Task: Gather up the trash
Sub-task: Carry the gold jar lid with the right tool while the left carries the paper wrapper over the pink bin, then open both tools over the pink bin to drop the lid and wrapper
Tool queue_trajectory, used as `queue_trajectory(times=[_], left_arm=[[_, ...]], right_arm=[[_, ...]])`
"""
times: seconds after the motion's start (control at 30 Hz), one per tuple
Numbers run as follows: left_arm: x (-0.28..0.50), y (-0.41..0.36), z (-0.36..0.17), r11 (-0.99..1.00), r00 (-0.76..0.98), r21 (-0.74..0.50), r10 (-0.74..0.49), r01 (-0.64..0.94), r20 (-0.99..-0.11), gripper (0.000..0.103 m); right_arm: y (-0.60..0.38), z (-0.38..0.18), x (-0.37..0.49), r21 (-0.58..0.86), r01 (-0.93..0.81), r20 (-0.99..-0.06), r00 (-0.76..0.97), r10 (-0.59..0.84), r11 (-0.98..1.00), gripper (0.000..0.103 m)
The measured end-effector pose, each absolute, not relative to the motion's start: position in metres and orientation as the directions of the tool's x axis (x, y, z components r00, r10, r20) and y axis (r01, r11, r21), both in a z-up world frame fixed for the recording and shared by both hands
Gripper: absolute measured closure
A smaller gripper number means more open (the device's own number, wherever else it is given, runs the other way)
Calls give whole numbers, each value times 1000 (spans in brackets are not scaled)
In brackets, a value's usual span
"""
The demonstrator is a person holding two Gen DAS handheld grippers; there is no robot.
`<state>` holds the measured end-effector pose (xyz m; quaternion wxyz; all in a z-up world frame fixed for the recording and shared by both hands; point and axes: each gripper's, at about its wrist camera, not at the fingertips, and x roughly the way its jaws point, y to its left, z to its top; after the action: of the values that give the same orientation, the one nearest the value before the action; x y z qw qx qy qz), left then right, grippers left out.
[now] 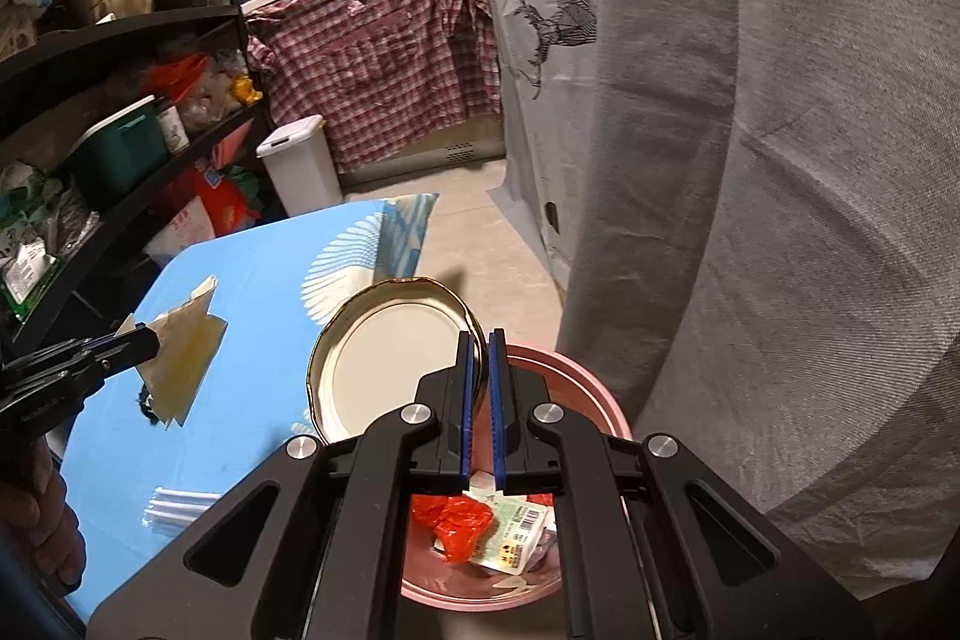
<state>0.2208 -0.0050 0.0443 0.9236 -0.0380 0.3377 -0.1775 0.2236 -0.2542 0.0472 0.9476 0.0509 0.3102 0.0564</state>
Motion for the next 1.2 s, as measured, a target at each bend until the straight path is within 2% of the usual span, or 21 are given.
queue_trajectory(times=[0.57,1.2], left_arm=[[245,-57,24,896,648,-207,-429,392,-630,94],[257,-83,10,888,614,-198,-435,416,-659,94]], right_arm=[[-270,36,232,90,-15,-618,783,68,996,98],[-271,30,242,78,-5,-642,765,54,997,98]])
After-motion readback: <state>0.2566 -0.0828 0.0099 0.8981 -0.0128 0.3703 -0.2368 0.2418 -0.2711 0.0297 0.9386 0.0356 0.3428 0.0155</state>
